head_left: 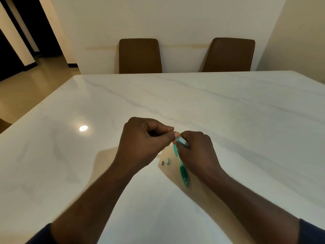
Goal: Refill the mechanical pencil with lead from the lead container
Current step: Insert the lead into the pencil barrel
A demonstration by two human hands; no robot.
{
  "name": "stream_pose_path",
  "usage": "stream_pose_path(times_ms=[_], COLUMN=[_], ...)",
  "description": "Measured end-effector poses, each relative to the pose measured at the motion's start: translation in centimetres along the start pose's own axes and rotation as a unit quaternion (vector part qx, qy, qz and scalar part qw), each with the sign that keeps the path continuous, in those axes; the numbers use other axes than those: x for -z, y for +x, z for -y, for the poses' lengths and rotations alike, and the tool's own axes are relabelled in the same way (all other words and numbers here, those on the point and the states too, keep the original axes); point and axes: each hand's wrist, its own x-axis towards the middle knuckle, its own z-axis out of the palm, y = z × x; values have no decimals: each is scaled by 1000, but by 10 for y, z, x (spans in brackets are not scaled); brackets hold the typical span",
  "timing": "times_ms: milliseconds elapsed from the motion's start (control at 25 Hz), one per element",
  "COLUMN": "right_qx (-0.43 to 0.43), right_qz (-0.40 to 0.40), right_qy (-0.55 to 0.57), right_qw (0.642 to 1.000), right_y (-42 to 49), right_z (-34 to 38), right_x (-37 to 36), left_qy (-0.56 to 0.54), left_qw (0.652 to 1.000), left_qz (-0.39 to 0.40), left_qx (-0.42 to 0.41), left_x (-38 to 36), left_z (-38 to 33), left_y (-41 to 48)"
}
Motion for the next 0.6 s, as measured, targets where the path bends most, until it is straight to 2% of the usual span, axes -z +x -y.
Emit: stream_pose_path(times_ms=[160,440,600], right_qx=[-3,25,34], right_qz=[11,12,18], right_qy=[-38,-68,-71], right_qw=[999,997,997], right_y=[2,1,0], right_z=[1,0,1], right_x=[1,3,2], left_qy=[18,-63,-36], left_qw=[1000,997,999], left_qz=[10,27,21], left_qx=[9,35,22], left_x=[2,2,1], left_z=[0,-2,-1], left_y=[1,2,2])
